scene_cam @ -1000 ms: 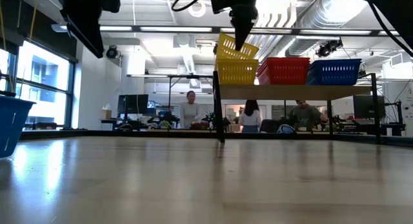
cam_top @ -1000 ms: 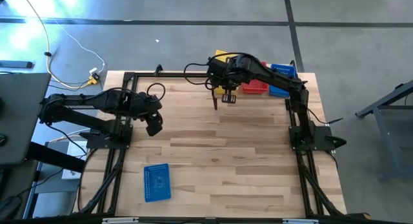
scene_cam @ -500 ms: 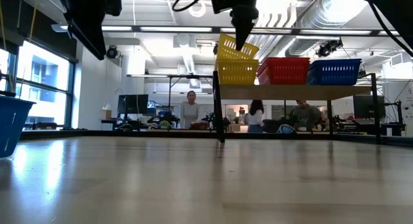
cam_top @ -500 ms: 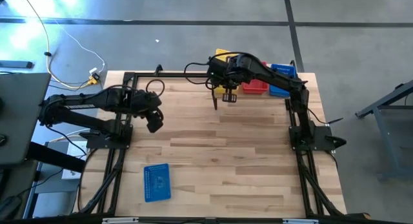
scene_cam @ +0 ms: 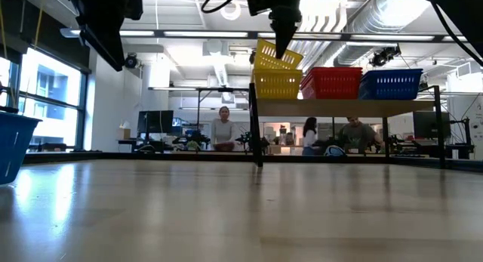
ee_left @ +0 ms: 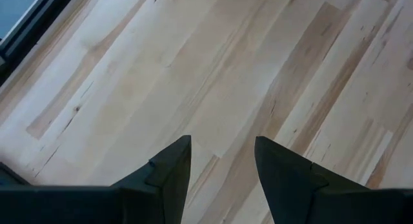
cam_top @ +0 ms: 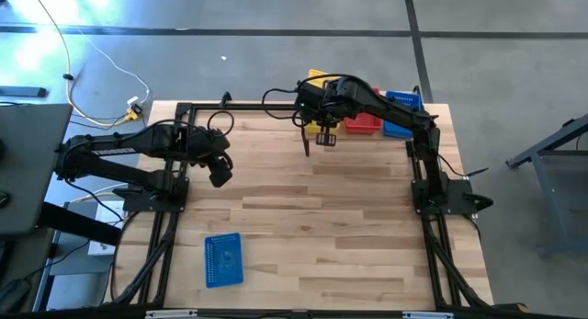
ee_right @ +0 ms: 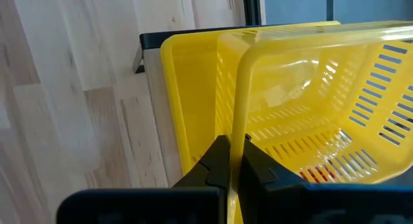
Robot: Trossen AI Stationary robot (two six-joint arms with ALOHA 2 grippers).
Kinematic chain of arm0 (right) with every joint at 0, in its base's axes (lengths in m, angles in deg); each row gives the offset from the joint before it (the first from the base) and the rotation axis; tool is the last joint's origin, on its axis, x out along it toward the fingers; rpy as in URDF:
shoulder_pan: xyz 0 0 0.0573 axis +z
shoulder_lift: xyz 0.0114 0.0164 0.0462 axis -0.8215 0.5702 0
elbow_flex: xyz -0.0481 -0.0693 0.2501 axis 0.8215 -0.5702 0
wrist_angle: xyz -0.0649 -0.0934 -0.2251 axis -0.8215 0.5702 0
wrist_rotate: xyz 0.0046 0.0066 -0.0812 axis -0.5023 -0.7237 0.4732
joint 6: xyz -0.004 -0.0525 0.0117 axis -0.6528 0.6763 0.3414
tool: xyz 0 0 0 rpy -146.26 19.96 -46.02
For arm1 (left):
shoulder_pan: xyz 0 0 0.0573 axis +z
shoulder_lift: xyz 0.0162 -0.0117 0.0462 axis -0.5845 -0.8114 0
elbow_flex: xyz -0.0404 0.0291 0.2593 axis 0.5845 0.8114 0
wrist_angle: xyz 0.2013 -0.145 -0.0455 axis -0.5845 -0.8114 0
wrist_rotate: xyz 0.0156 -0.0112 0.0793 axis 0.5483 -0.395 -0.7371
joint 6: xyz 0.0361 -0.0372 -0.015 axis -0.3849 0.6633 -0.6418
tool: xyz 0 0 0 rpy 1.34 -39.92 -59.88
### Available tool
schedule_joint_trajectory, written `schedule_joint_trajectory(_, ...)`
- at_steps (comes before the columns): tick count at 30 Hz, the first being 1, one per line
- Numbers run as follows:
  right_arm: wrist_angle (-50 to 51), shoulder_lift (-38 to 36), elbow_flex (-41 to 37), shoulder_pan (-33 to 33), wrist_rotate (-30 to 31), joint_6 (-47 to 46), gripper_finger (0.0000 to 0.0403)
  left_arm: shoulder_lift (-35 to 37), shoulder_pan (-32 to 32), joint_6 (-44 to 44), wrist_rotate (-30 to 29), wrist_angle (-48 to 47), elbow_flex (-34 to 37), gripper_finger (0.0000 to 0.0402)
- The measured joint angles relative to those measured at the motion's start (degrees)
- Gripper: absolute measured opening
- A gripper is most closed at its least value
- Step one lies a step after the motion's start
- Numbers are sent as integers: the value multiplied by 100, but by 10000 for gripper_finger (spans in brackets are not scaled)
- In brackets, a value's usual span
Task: Stack baskets on shelf by color
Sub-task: Stack the yellow basket on the stacked yellow baskets on the shelf
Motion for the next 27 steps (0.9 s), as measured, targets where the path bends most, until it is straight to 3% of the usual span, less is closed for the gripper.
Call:
schedule_joint_trajectory(7, 0, -2, 0, 0, 29, 3, 4, 0, 0, -101, -1, 0, 0, 161)
schedule_joint_trajectory(17, -2, -7, 0, 2, 58, 0, 79, 0, 0, -233, -2, -2, 0, 161)
schedule_joint_trajectory(22, -1, -9, 2, 2, 370, 0, 87, 0, 0, -232, 0, -2, 0, 161)
schedule_joint_trajectory(27, -23, -26, 219, 10, 145, -143, 87, 0, 0, -230, -1, -2, 0, 161)
